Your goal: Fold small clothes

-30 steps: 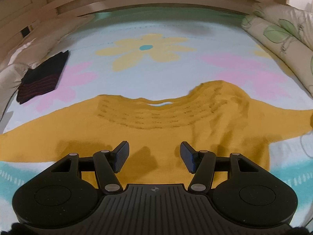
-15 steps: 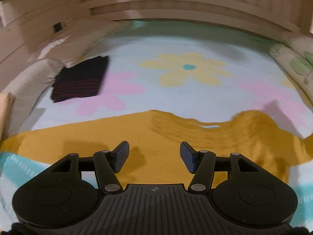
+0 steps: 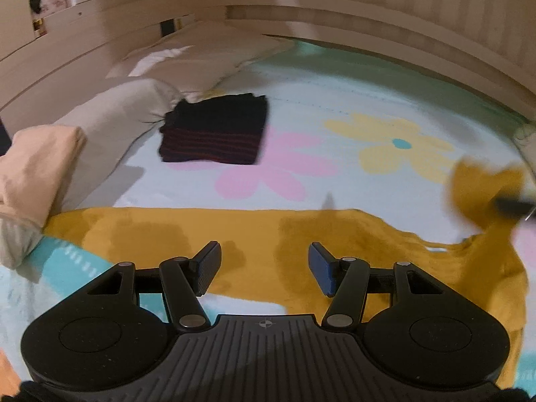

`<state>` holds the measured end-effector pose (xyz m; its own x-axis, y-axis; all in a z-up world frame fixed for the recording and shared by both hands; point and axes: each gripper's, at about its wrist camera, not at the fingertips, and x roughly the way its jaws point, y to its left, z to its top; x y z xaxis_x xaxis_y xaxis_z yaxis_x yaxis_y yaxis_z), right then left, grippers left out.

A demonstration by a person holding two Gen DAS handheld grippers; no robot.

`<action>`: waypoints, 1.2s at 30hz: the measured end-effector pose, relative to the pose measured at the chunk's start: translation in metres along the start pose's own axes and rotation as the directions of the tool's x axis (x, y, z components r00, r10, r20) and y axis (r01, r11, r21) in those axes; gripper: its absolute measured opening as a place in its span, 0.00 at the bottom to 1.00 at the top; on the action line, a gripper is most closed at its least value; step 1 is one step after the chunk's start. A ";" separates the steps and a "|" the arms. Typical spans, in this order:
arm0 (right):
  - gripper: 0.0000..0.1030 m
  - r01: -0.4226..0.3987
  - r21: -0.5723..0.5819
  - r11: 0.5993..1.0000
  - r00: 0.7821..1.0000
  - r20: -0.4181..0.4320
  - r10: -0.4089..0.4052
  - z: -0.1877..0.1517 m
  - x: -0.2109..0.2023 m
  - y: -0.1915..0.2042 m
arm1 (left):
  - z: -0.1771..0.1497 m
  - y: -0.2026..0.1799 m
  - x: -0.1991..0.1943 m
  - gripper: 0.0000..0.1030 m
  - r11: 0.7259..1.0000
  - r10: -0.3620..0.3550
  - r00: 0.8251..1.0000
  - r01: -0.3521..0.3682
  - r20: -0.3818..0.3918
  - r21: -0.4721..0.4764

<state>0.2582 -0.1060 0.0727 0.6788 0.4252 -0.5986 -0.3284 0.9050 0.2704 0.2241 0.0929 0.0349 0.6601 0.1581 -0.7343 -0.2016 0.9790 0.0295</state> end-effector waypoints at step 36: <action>0.35 0.276 0.331 0.902 0.961 -0.122 -0.249 -0.089 0.012 -0.171 | -0.061 0.011 0.092 0.55 0.983 -0.110 0.949 0.147 -0.296 0.106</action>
<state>0.2642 -0.2567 -0.0480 0.6539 0.1813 -0.7346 0.1085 0.9384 0.3282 0.2384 0.1101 -0.0734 0.4342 0.0045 -0.9008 -0.0246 0.9997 -0.0068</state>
